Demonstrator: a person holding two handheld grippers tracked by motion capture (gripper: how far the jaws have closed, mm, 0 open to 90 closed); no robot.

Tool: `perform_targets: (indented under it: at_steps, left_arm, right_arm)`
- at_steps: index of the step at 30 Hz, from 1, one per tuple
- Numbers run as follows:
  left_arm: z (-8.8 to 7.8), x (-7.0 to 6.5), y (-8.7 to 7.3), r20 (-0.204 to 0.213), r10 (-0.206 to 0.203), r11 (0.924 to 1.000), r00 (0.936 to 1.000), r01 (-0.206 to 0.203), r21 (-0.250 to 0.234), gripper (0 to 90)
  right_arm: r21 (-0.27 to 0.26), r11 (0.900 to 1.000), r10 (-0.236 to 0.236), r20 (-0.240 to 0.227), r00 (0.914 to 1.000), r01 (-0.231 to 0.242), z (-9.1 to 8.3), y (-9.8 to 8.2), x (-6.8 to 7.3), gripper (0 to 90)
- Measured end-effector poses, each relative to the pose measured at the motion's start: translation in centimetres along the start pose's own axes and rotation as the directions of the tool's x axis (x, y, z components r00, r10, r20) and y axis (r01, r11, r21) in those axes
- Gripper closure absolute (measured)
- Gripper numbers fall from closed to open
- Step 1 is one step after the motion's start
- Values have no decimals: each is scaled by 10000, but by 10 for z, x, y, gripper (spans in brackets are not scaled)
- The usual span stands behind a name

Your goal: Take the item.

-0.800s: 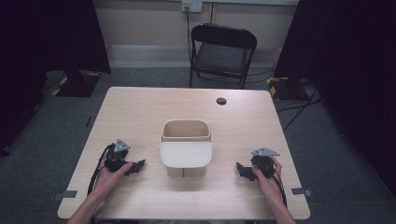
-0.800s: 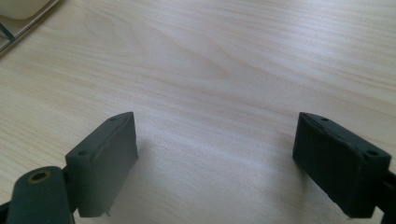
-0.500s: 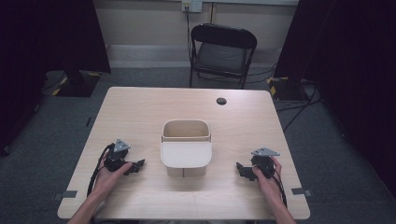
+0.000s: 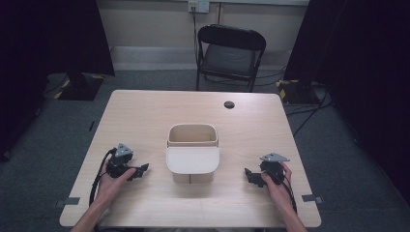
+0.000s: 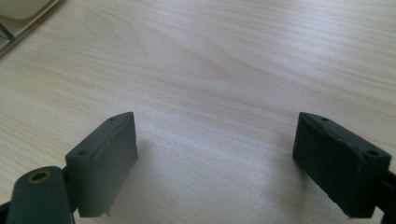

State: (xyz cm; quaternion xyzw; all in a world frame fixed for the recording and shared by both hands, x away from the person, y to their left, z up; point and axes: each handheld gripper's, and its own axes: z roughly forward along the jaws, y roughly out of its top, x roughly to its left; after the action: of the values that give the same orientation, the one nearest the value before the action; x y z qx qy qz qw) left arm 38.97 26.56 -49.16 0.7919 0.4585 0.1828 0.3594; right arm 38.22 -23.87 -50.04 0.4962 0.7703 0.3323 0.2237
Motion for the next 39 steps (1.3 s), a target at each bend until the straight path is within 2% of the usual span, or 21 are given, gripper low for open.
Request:
perform_targets:
  at_steps: [1, 3, 6, 14, 16, 20, 24, 27, 28, 29, 30, 34, 35, 39]
  left_arm:
    - [-2, -1, 1, 214, -75, 9999, 9997, 77, -118, 200]
    - [-2, -1, 1, 243, 3, 9999, 9997, 0, -153, 199]
    - [-5, -5, 3, 521, 57, 9994, 9986, -39, -344, 199]
    - [-10, -10, 6, 827, 269, 9972, 9962, -209, -722, 206]
    - [-13, -12, 7, 1097, 227, 9953, 9937, -122, -956, 211]
    - [-17, -17, 9, 1444, 411, 9923, 9887, -235, -1214, 209]
    - [-20, -22, 10, 1548, 623, 9908, 9860, -424, -1284, 210]
    - [-20, -24, 11, 1663, 618, 9904, 9841, -399, -1325, 210]
    - [-21, -27, 11, 1868, 737, 9884, 9796, -468, -1441, 210]
    - [-21, -27, 11, 1868, 737, 9884, 9796, -468, -1441, 211]
    - [-22, -31, 12, 1958, 875, 9864, 9767, -575, -1541, 211]
    - [-24, -35, 13, 2067, 928, 9858, 9740, -606, -1568, 211]
    - [-24, -37, 13, 2286, 934, 9861, 9690, -584, -1555, 211]
    - [-26, -40, 14, 2541, 1123, 9844, 9606, -727, -1601, 214]
  right_arm:
    - [-6, 10000, 8, 0, 10000, -8, 0, 0, 0, 132]
    - [-5, 10000, 11, -1, 10000, -11, 0, 0, 0, 132]
    - [-4, 10000, 11, -5, 10000, -11, 0, 0, 0, 132]
    - [-1, 10000, 2, -3, 10000, -2, 0, 0, 0, 132]
    - [-4, 10000, -10, -3, 10000, 10, 0, 0, 0, 132]
    - [-1, 10000, 15, -2, 10000, -15, 0, 0, 0, 132]
    - [-2, 10000, 13, -3, 10000, -13, 0, 0, 0, 132]
    - [0, 10000, 17, 0, 10000, -17, 0, 0, 0, 132]
    - [-2, 10000, 13, -1, 10000, -13, 0, 0, 0, 132]
    - [0, 10000, 18, 0, 10000, -18, 0, 0, 0, 132]
    - [0, 10000, 15, 0, 10000, -15, 0, 0, 0, 132]
    - [-1, 10000, 12, 2, 10000, -12, 0, 0, 0, 132]
    - [1, 10000, 20, 1, 10000, -20, 0, 0, 0, 132]
    - [-1, 10000, 12, 1, 10000, -12, 0, 0, 0, 132]
